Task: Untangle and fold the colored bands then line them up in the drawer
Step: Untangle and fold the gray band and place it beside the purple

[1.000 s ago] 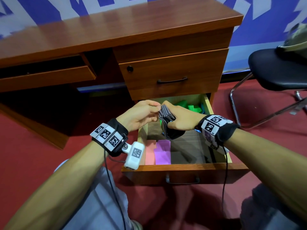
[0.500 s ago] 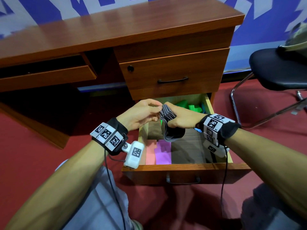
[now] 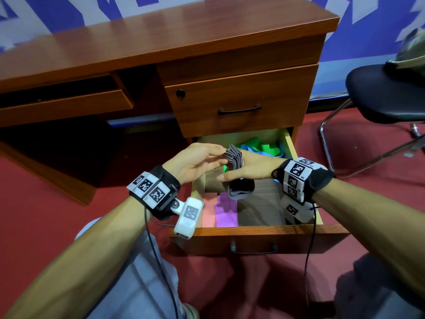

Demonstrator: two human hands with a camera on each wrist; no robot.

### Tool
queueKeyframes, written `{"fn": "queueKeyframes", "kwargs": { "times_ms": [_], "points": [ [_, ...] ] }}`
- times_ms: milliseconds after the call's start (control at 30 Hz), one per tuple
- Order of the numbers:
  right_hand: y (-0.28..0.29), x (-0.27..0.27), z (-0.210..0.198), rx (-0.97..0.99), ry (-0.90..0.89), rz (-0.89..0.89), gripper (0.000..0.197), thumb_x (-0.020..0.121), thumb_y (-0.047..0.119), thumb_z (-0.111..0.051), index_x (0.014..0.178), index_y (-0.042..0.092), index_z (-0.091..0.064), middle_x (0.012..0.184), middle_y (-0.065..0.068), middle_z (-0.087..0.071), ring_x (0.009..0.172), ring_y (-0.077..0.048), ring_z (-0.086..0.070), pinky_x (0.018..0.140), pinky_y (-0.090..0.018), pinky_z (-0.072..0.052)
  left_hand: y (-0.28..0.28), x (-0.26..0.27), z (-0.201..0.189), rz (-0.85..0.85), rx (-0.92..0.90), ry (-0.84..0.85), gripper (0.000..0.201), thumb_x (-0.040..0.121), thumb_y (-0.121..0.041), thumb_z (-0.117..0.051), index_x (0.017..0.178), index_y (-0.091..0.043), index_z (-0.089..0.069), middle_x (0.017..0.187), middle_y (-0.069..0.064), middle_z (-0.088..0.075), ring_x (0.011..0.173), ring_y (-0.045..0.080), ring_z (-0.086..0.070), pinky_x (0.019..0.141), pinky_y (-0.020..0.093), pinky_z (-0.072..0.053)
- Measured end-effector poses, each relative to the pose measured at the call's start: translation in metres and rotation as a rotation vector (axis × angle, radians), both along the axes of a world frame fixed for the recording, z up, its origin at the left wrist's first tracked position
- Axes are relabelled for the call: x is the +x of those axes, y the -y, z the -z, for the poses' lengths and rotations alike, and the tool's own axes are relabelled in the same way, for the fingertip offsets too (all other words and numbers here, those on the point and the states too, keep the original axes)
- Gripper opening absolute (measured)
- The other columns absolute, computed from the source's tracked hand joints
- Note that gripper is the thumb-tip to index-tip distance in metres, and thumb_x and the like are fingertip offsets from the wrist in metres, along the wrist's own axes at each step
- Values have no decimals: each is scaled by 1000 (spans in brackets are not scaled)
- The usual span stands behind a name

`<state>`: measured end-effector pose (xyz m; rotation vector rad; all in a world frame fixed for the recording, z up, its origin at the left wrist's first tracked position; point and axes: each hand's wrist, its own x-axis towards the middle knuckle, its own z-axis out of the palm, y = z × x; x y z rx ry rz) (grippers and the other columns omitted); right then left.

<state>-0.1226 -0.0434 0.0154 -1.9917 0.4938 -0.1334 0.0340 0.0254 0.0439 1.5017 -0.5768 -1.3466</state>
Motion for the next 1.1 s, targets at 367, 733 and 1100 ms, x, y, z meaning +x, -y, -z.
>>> {"fn": "queueKeyframes", "kwargs": {
  "times_ms": [367,733,1100],
  "points": [
    [10,-11,-15,591,351,503,11,64,9,-53,74,10,-50,64,-2,-46,55,-14,-45,53,-24,-37,8,2,-6,157,-131,253,9,93,-8,-71,99,-10,-66,73,2,-67,60,6,-59,53,15,-43],
    [26,-30,-23,873,578,514,1,76,14,-44,75,14,-44,72,-4,-40,63,-22,-40,63,-32,-38,6,-15,1,488,-149,302,22,90,-31,-74,107,-17,-74,95,-3,-70,70,1,-50,63,22,-31],
    [29,-28,-28,1031,755,482,16,79,7,-41,87,6,-55,104,-19,-70,97,-35,-69,94,-48,-52,6,-20,1,541,-156,484,33,92,-32,-73,113,-6,-76,99,-5,-72,80,-2,-57,66,13,-39]
  ]
}}
